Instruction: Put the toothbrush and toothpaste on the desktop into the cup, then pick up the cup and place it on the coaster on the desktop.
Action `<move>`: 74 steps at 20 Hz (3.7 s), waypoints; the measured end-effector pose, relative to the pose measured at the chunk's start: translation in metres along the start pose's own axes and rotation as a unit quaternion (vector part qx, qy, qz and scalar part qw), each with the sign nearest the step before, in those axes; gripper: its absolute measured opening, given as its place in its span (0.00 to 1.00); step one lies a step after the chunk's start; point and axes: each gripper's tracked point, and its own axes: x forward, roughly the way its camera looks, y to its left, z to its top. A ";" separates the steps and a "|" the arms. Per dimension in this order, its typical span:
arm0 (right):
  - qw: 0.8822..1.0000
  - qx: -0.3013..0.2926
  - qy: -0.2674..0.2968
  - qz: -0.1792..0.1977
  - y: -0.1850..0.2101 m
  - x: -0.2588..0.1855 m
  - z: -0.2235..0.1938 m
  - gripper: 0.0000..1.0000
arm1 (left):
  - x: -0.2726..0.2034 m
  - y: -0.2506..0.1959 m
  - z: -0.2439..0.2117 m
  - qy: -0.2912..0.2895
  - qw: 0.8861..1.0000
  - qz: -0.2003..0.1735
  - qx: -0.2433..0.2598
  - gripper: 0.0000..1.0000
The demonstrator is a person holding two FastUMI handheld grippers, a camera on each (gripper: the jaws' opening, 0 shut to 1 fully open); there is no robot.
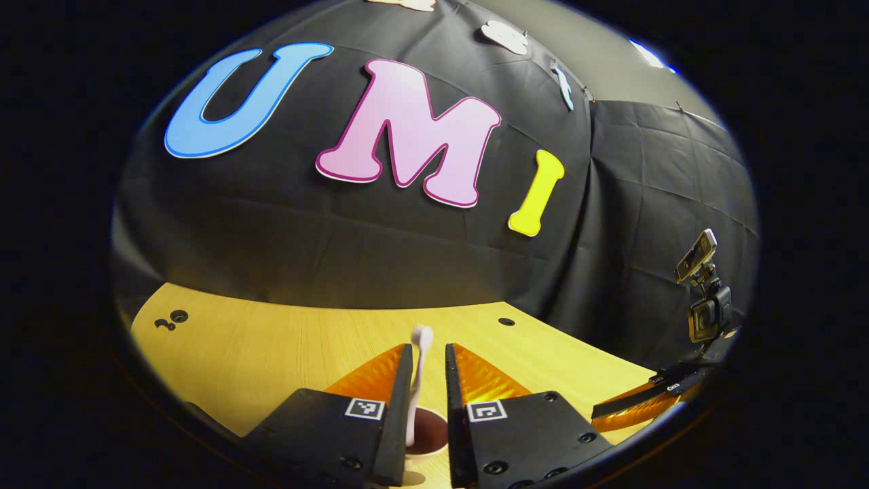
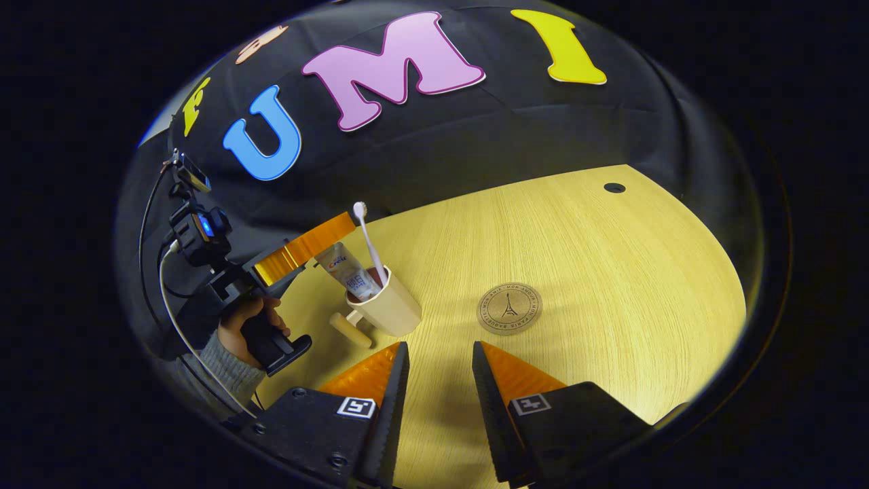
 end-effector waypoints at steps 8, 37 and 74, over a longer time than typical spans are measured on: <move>1.000 0.007 0.000 0.005 0.003 -0.001 0.001 0.57 | -0.044 -0.001 0.001 0.022 1.000 0.021 0.008 0.34; 0.997 0.072 -0.004 -0.041 -0.081 -0.107 -0.020 0.57 | -0.090 0.025 -0.132 0.444 0.889 0.085 0.073 0.84; 0.996 0.068 0.029 -0.056 -0.091 -0.120 -0.045 0.57 | -0.032 0.017 -0.167 0.453 0.885 0.082 0.072 0.31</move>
